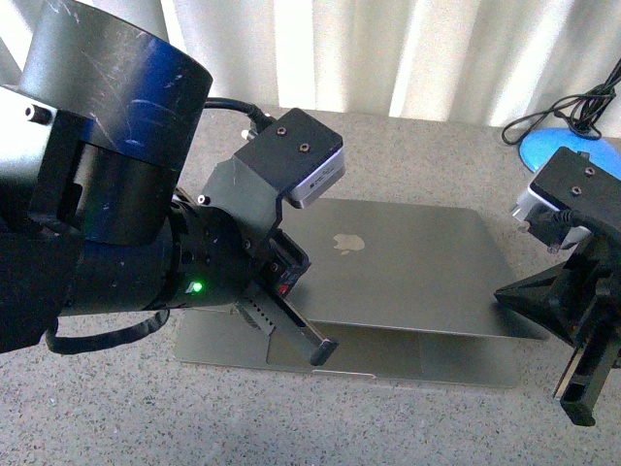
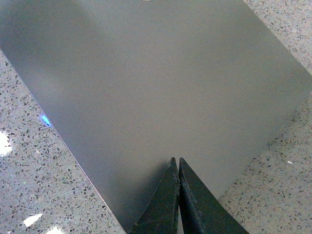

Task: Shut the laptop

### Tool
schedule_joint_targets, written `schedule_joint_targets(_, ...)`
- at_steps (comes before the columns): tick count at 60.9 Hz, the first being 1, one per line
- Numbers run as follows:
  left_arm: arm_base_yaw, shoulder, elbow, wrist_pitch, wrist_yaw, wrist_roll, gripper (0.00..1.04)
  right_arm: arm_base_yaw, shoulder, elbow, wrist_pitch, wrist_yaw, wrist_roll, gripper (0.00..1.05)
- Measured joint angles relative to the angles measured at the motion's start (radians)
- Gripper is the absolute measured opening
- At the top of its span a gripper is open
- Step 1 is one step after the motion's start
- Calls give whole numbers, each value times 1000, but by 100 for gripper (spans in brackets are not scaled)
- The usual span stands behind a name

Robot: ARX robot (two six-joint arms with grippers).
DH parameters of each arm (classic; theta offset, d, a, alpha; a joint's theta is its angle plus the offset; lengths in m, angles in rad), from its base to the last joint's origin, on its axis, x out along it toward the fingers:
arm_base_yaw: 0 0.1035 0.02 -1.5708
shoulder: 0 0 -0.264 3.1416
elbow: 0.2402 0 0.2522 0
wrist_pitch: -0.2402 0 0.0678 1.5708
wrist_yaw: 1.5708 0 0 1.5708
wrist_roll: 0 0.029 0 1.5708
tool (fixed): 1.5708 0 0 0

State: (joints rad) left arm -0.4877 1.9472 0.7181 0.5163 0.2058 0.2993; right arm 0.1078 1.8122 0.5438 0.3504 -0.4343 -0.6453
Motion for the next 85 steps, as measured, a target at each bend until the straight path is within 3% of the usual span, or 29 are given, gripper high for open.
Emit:
schedule_joint_targets(43, 26, 81, -25, 96, 33, -41, 4, -6, 28, 0, 3, 14, -14, 1)
schedule_joint_targets(85, 47, 105, -34, 96, 34, -50, 4, -12, 107, 2, 40, 5, -22, 1)
